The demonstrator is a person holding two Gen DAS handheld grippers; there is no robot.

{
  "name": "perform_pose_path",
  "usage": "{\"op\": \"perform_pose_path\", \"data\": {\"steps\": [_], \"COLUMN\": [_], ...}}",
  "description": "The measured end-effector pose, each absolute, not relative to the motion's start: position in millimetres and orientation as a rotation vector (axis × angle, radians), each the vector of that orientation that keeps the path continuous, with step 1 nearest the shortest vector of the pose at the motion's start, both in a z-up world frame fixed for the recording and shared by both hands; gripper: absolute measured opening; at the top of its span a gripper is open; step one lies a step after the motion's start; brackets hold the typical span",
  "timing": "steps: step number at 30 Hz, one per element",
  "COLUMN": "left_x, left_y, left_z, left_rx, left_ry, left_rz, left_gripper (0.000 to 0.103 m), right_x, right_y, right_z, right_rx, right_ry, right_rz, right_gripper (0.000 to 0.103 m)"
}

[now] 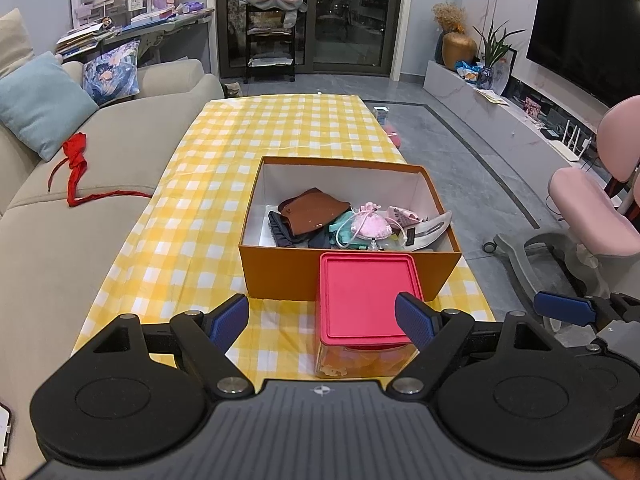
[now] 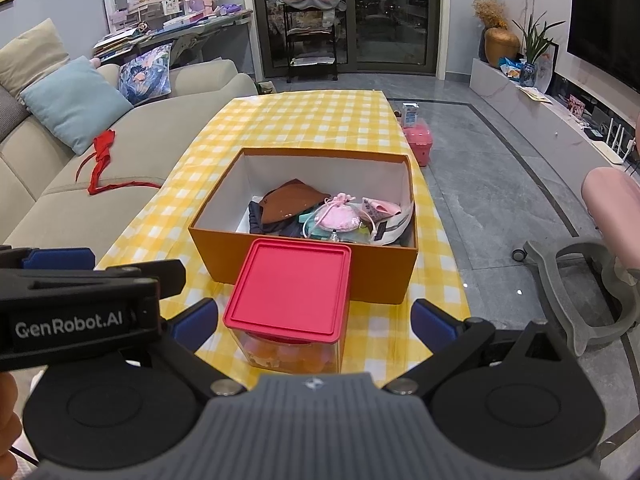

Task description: Organize soft objects

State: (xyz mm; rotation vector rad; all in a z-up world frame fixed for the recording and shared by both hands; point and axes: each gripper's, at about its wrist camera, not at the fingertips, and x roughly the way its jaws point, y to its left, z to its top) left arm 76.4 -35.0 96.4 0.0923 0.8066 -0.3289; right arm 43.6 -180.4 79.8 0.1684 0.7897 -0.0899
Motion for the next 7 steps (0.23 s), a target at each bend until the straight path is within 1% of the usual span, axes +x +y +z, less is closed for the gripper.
{"op": "perform_pose_path", "data": {"steps": [7], "left_x": [74.9], "left_y": [-30.9], "left_z": [93.5], "left_rx": [0.093], "left_ry": [0.79], "left_rz": [-0.34], "left_gripper": [0.097], "right_x": [43.9], "right_y": [-179.7], "right_z": [79.5], "right_rx": [0.157], "right_ry": [0.785], "right_rz": [-0.091], "right_gripper": [0.1]}}
